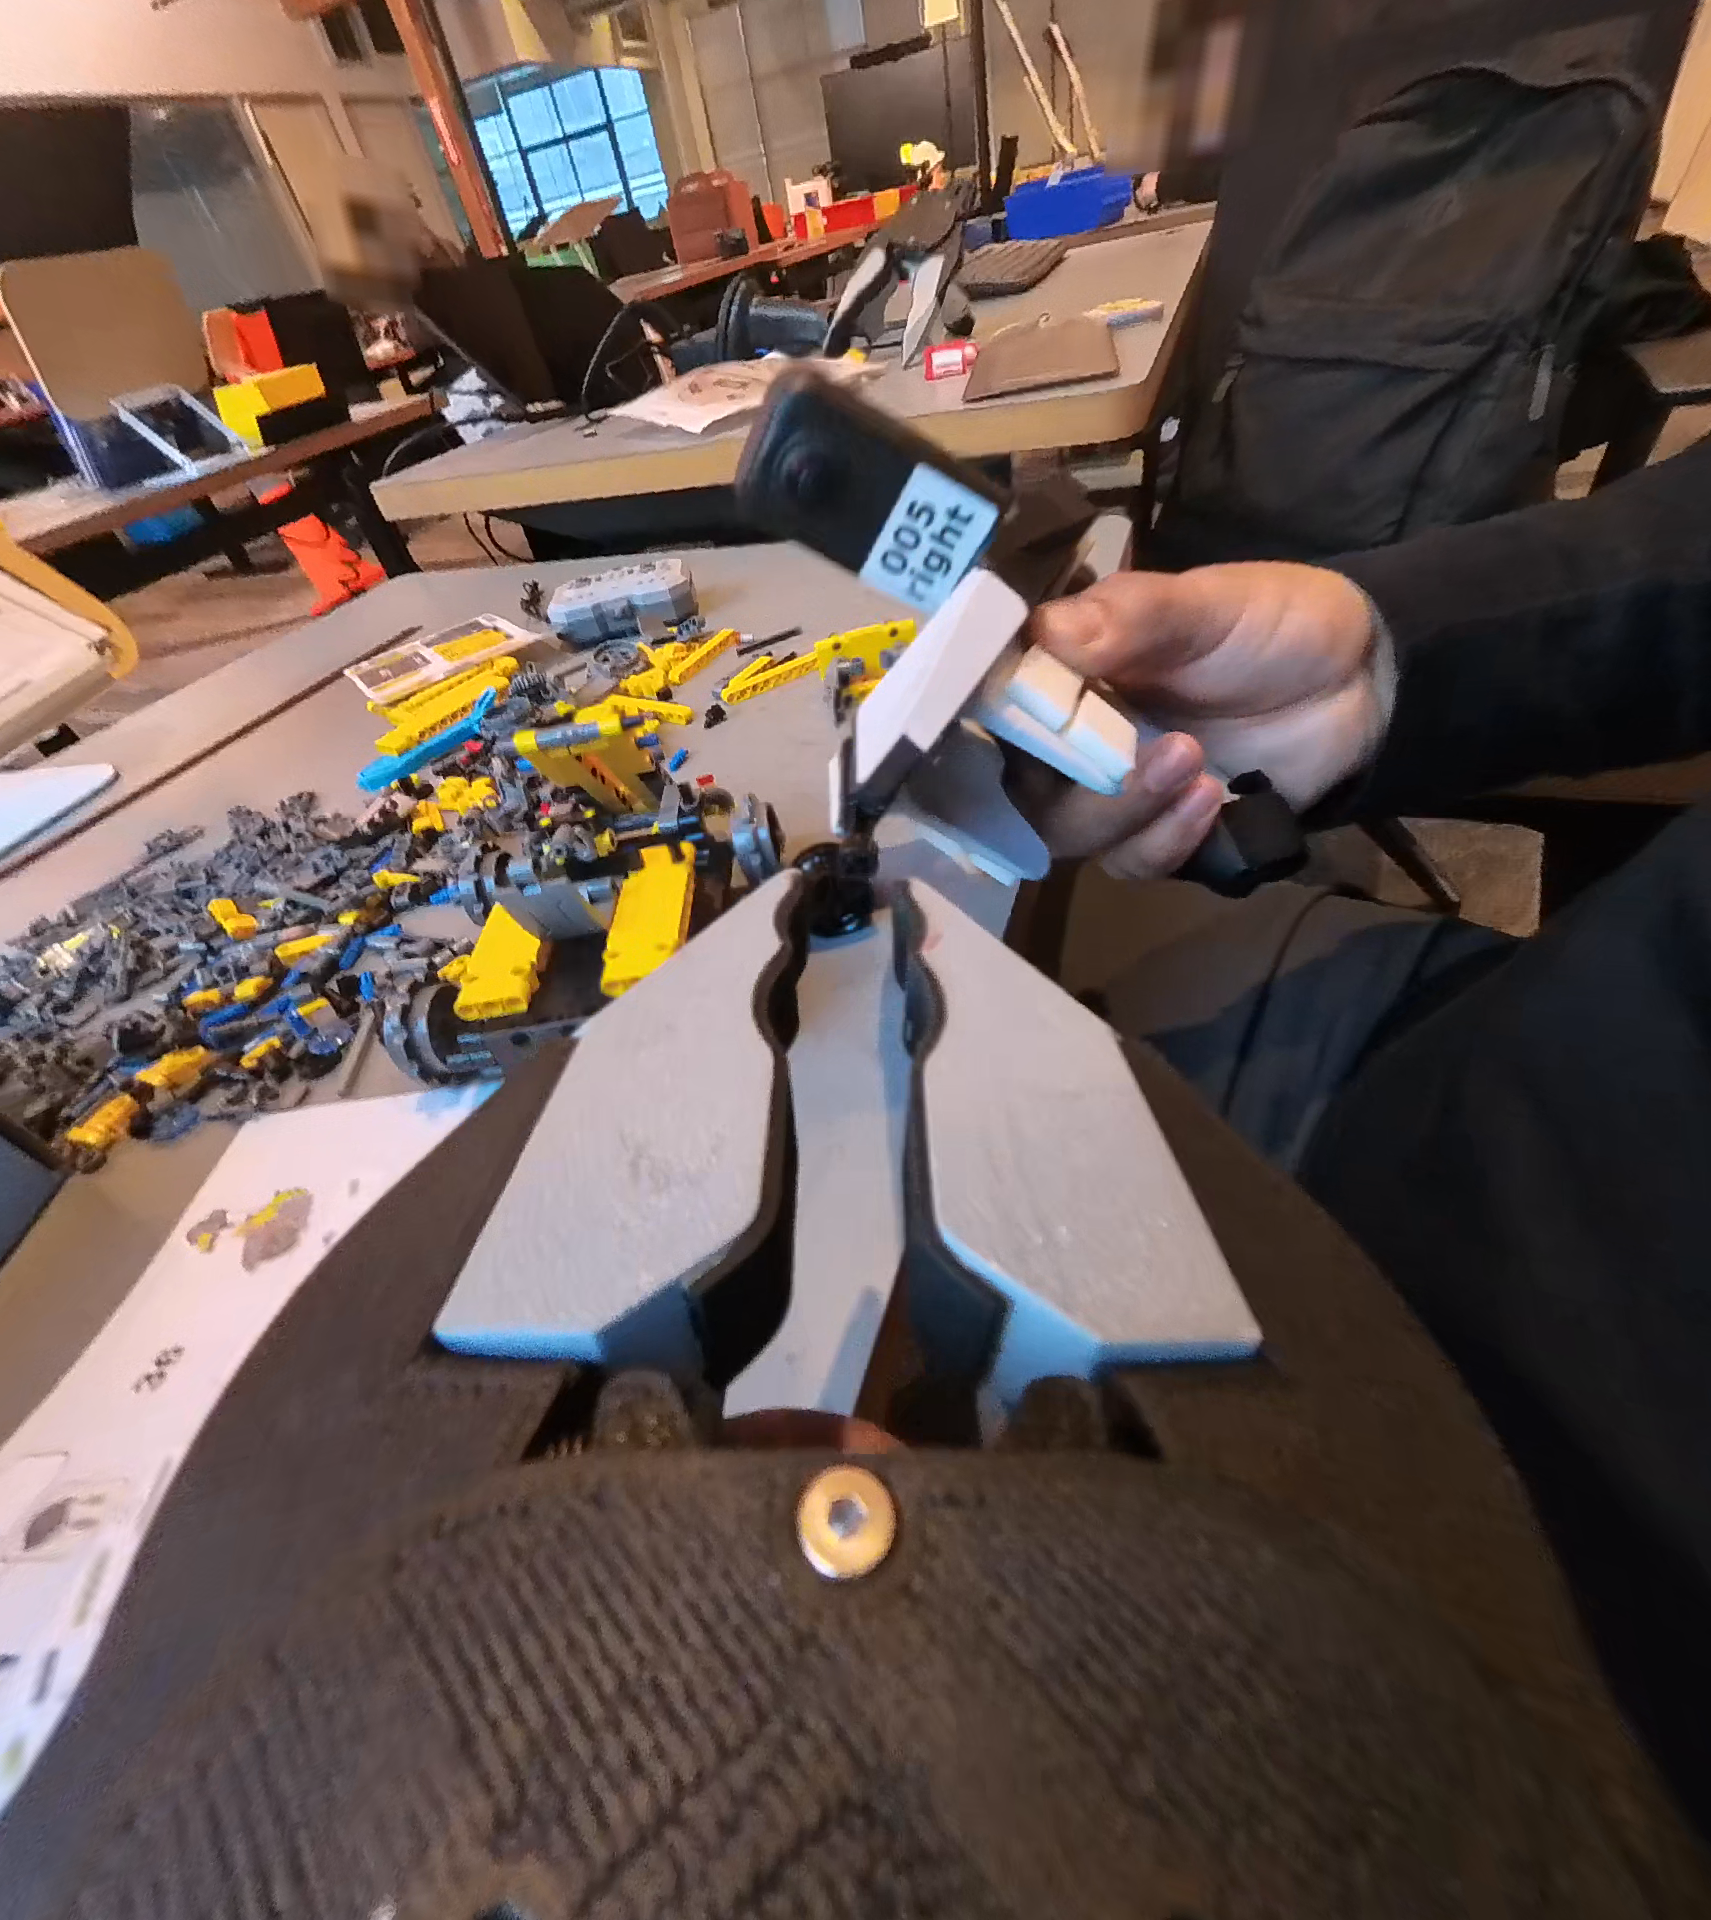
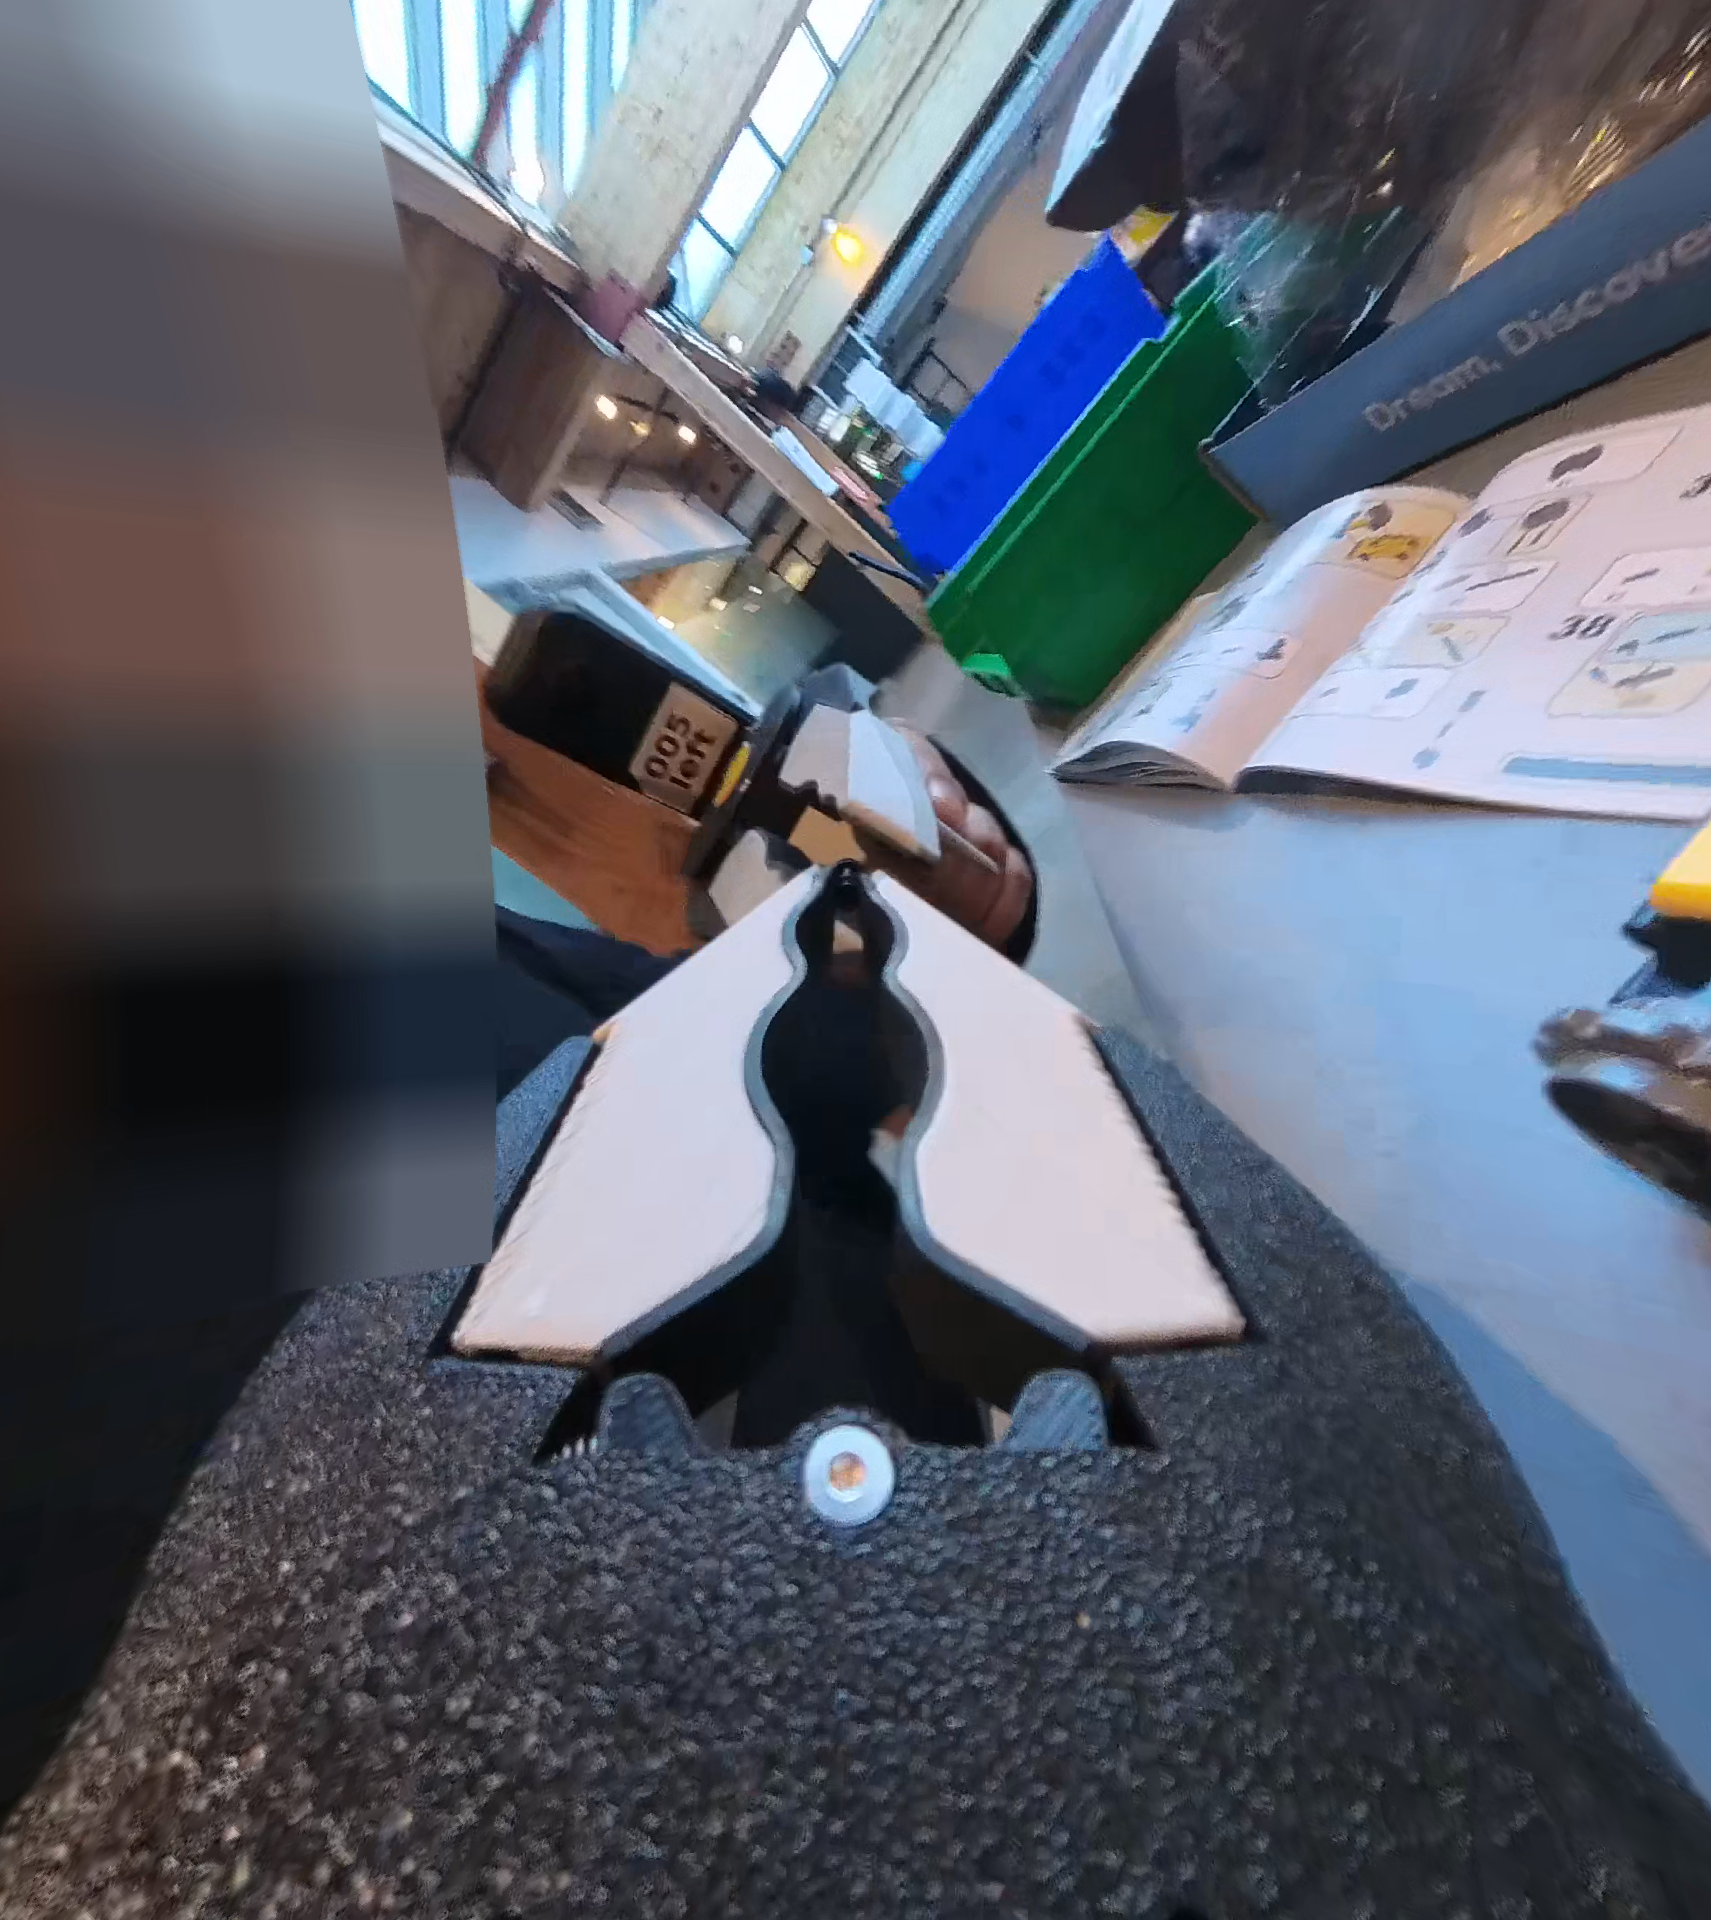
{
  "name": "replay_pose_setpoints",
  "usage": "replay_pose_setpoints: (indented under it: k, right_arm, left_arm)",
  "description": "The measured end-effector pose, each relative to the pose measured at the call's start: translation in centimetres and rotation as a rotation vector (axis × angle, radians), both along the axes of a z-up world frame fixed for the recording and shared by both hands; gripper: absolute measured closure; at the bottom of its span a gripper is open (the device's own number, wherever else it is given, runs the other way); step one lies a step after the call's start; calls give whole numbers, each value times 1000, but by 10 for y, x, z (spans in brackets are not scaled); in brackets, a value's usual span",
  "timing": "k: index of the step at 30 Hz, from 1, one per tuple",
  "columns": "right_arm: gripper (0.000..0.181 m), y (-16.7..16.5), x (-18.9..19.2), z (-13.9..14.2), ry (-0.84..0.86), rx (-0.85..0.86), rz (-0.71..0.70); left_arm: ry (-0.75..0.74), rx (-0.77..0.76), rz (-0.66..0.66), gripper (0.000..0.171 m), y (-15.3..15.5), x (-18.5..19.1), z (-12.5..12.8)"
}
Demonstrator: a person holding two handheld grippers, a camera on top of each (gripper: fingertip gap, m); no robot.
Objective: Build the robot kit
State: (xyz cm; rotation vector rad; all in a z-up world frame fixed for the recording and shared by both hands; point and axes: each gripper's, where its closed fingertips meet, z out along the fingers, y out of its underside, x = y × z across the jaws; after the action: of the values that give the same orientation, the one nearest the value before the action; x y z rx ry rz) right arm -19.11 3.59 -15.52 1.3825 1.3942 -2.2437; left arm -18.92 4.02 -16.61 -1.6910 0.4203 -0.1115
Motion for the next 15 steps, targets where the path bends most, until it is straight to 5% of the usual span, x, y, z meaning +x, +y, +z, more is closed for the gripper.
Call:
replay_pose_setpoints:
  k: [4,15]
  right_arm:
    - [177,-4,4,0,110,191,-28]
    - [177,-10,5,3,268,355,-11]
  left_arm:
    - [-70,-56,18,152,-7,0,-21]
    - [-44,-157,69,143,-9,-8,-58]
